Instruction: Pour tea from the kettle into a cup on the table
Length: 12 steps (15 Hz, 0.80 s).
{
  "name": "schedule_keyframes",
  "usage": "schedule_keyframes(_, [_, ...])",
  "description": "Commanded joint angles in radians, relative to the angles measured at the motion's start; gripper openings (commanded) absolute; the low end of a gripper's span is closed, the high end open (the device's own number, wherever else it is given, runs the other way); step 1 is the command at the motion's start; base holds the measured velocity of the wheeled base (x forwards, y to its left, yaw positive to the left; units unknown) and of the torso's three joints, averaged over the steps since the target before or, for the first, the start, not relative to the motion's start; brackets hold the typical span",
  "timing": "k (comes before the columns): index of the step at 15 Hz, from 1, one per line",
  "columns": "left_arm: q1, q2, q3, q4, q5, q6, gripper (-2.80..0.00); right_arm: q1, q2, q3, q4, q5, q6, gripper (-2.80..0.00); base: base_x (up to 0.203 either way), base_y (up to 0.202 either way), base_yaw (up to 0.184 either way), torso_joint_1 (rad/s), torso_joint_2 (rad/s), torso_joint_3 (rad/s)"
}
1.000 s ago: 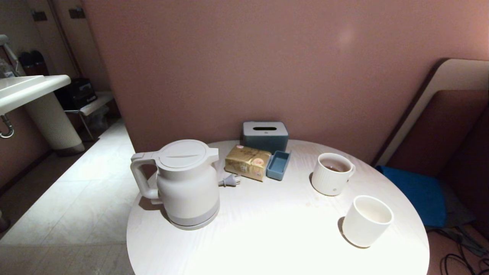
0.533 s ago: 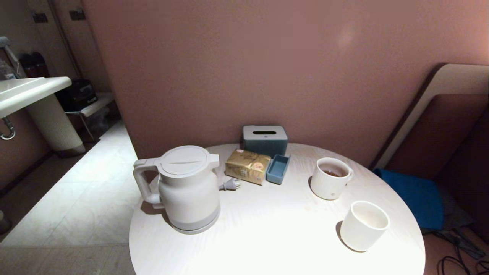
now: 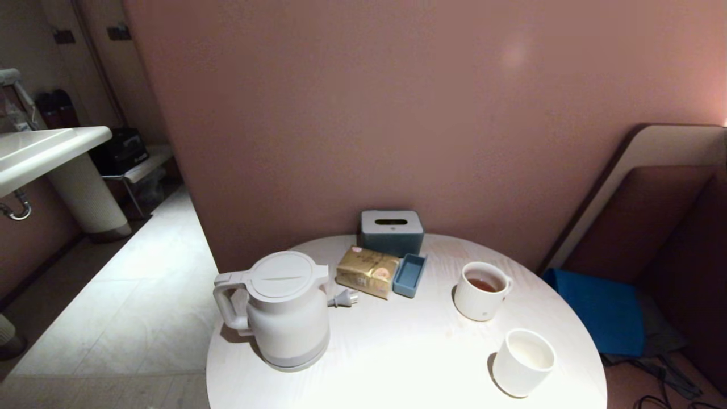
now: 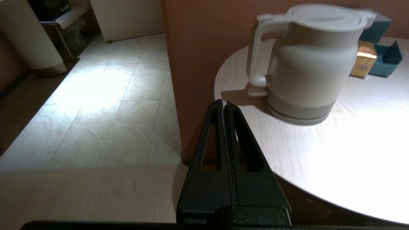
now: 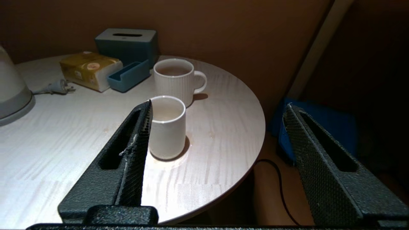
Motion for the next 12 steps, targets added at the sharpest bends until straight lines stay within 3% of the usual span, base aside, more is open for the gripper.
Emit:
schedule_keyframes(1, [0.000,0.001,0.000,0.000,0.000,0.000,-2.80,0.000,0.000,0.000,-0.001,0.000,-0.001,0.00,0.000,0.000,0.000,0.302,-0.60,-0.295])
schedule_keyframes(4, [0.000,0.001,0.000,0.000,0.000,0.000,-2.80,0.000,0.000,0.000,-0.001,0.000,-0.001,0.00,0.000,0.000,0.000,0.114,-0.23,-0.113])
schedule_keyframes(12, [0.000,0.001,0.000,0.001,0.000,0.000,-2.80,0.000,0.000,0.000,-0.001,0.000,-0.001,0.00,0.000,0.000,0.000,0.003,0.00,-0.001])
